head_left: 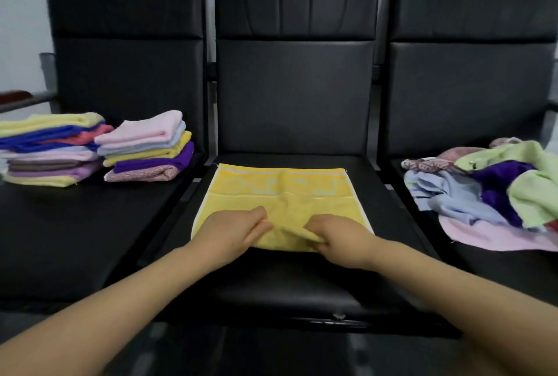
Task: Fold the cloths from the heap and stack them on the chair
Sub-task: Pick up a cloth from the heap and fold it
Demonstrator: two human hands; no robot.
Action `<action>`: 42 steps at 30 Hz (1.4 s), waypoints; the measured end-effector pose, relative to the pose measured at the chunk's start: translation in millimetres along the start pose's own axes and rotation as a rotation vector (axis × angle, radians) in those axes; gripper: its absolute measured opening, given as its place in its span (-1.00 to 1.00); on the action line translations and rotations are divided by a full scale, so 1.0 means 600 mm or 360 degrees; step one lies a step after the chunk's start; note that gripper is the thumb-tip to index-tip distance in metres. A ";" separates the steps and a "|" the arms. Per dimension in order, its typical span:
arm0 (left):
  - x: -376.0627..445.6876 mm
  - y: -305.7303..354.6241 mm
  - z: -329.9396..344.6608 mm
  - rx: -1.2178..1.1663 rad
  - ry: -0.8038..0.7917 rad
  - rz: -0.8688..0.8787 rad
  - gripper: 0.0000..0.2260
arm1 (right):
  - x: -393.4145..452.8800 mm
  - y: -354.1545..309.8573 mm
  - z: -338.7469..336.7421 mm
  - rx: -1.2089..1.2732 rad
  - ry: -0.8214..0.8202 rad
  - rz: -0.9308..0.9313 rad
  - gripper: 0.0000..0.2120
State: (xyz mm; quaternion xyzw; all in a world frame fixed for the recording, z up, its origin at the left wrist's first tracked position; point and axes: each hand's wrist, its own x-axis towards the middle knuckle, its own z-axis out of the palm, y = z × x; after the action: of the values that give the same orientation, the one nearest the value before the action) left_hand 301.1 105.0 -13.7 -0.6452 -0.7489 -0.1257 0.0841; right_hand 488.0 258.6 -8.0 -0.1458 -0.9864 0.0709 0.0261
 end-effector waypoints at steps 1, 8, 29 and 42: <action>0.007 -0.004 -0.003 0.0077 -0.0065 -0.0025 -0.34 | 0.006 0.007 -0.005 0.0071 -0.0019 0.0020 -0.84; 0.019 -0.051 -0.020 -0.0103 -0.0339 -0.0139 -0.71 | 0.000 0.049 -0.030 0.0477 0.0049 0.0240 -0.82; -0.062 -0.107 -0.022 -0.1232 0.0074 -0.0534 -0.89 | -0.073 0.107 -0.034 0.0917 0.0437 0.0425 -0.80; -0.083 -0.067 -0.061 -0.1190 0.0207 -0.0705 -0.87 | -0.120 0.091 -0.071 0.1129 0.0052 0.0488 -0.75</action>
State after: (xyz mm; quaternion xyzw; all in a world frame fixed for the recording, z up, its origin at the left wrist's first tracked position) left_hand 267.6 41.8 3.4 -0.4459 -0.7653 -0.4436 -0.1371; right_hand 575.7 294.9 23.8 -0.2745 -0.8669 0.4085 0.0796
